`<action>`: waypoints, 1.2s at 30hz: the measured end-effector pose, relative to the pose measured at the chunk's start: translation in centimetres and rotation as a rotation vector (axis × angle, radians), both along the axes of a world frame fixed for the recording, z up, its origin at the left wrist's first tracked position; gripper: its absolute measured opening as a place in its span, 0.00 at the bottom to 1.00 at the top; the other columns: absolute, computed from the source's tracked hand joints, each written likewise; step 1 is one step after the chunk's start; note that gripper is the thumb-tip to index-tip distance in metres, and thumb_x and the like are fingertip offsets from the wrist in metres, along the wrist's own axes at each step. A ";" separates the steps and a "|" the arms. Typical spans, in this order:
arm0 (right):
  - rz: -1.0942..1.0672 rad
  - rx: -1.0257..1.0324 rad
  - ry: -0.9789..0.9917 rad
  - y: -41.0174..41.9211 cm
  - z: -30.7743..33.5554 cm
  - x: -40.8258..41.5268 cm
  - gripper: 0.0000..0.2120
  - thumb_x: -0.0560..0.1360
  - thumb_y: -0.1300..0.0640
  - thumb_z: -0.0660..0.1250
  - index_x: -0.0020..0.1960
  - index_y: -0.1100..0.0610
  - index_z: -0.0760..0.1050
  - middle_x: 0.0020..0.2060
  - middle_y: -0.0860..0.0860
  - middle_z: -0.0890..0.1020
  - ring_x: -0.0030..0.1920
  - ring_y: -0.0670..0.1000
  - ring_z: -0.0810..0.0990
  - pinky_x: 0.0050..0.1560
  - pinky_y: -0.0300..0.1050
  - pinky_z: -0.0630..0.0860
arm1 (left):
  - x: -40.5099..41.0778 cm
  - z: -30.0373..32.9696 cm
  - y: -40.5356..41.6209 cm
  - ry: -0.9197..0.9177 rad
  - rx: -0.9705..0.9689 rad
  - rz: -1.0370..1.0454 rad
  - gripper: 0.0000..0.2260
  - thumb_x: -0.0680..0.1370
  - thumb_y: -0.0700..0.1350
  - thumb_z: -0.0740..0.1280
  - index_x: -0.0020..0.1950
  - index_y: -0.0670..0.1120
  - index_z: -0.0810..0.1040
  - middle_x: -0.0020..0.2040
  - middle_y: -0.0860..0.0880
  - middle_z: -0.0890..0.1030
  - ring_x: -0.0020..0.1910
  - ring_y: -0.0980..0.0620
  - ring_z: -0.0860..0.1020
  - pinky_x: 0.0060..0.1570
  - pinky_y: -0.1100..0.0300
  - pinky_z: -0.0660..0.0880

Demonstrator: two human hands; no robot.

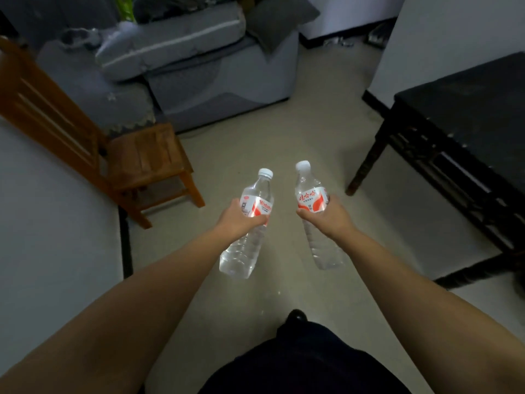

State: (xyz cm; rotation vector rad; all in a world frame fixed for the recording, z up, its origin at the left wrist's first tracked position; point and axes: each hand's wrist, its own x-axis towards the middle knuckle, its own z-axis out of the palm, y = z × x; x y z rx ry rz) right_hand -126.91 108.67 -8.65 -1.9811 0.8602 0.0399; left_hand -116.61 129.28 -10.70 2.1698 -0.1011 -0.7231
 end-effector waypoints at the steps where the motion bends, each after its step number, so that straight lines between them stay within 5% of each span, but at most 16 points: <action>1: -0.004 -0.003 -0.003 -1.3 0.2 0.6 0.35 0.66 0.44 0.76 0.66 0.57 0.67 0.56 0.53 0.78 0.51 0.52 0.78 0.47 0.44 0.73 | 0.9 0.2 -1.3 -0.012 0.003 -0.003 0.32 0.55 0.63 0.75 0.54 0.50 0.77 0.45 0.51 0.83 0.44 0.51 0.83 0.48 0.51 0.81; 17: -0.097 0.029 0.031 -12.8 -0.3 9.2 0.35 0.67 0.45 0.76 0.66 0.58 0.65 0.57 0.54 0.77 0.55 0.54 0.78 0.51 0.47 0.76 | 12.1 0.0 -14.5 -0.015 -0.028 -0.105 0.30 0.55 0.60 0.75 0.53 0.49 0.78 0.45 0.50 0.84 0.45 0.50 0.83 0.50 0.48 0.81; 24: -0.216 0.038 0.009 -16.5 0.0 18.0 0.33 0.68 0.47 0.76 0.65 0.57 0.67 0.54 0.51 0.76 0.49 0.50 0.74 0.48 0.42 0.69 | 21.6 1.2 -19.9 -0.027 -0.071 -0.209 0.21 0.62 0.54 0.75 0.51 0.48 0.78 0.45 0.49 0.84 0.45 0.51 0.83 0.51 0.52 0.80; 32: -0.343 0.036 -0.026 -20.6 1.8 29.1 0.35 0.68 0.44 0.75 0.67 0.57 0.65 0.59 0.53 0.77 0.56 0.54 0.78 0.48 0.43 0.72 | 34.7 3.9 -26.6 -0.062 -0.088 -0.371 0.14 0.66 0.50 0.75 0.50 0.50 0.80 0.44 0.51 0.84 0.44 0.53 0.83 0.49 0.56 0.80; 36: -0.411 0.027 -0.022 -24.1 2.2 32.1 0.35 0.68 0.44 0.75 0.68 0.57 0.65 0.59 0.53 0.77 0.52 0.51 0.77 0.47 0.43 0.74 | 38.3 4.1 -31.6 -0.048 -0.081 -0.418 0.17 0.62 0.52 0.75 0.48 0.50 0.80 0.43 0.51 0.84 0.44 0.52 0.83 0.52 0.53 0.80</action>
